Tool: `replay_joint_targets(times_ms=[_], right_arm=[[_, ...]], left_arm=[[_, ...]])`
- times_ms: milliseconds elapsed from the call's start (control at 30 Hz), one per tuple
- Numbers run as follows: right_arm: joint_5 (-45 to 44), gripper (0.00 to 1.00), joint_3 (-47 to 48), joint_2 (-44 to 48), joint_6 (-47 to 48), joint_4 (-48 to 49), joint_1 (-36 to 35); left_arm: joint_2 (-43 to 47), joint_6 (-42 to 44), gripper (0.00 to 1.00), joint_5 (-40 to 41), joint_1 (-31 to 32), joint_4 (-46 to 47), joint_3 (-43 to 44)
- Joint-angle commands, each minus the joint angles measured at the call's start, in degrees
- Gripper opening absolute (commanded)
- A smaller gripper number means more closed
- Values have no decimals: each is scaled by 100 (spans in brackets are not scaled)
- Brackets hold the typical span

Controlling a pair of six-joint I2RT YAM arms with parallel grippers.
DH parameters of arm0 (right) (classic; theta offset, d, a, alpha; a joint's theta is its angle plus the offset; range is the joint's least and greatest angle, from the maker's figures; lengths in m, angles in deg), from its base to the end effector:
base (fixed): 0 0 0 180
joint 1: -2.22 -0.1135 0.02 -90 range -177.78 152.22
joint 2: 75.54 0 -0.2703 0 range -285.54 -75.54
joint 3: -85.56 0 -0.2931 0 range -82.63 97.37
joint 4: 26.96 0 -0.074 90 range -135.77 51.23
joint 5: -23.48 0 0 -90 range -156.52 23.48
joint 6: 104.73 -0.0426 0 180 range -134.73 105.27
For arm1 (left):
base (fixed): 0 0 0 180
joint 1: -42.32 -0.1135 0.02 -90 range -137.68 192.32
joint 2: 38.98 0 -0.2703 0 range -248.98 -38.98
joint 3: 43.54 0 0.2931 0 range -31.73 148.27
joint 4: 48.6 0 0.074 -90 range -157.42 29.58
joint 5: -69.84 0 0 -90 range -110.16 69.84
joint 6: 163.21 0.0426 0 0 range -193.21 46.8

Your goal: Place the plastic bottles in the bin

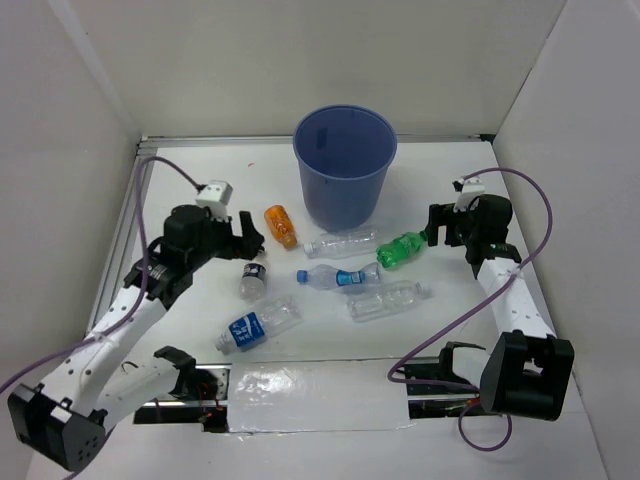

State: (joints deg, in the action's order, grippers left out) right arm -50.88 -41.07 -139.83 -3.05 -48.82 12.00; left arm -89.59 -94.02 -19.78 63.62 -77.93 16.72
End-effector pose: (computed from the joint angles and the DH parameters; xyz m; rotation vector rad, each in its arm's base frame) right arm 0.2850 -0.0375 0.2392 -0.1934 2.1112 0.0706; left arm 0.2304 -0.0895 0.3323 0.0038 1.9447 -0.4861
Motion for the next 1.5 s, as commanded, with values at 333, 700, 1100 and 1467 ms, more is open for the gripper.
replay_joint_targets(times_ms=[333,700,1100,1467], right_arm=[[1862,38,405,-48,1740,-893,15],[2654,100,678,-549,2216,-1334,15],[2470,100,669,-664,2391,-1386,15],[2786,97,774,-874,2891,-1956,15]], left_arm=[[-1231,877,93,173,1632,-727,780],[-2855,1317,92,585,2615,-2026,1641],[-4518,1106,99,674,3003,-2968,1949],[-4942,1106,40,489,3240,-3161,2370]])
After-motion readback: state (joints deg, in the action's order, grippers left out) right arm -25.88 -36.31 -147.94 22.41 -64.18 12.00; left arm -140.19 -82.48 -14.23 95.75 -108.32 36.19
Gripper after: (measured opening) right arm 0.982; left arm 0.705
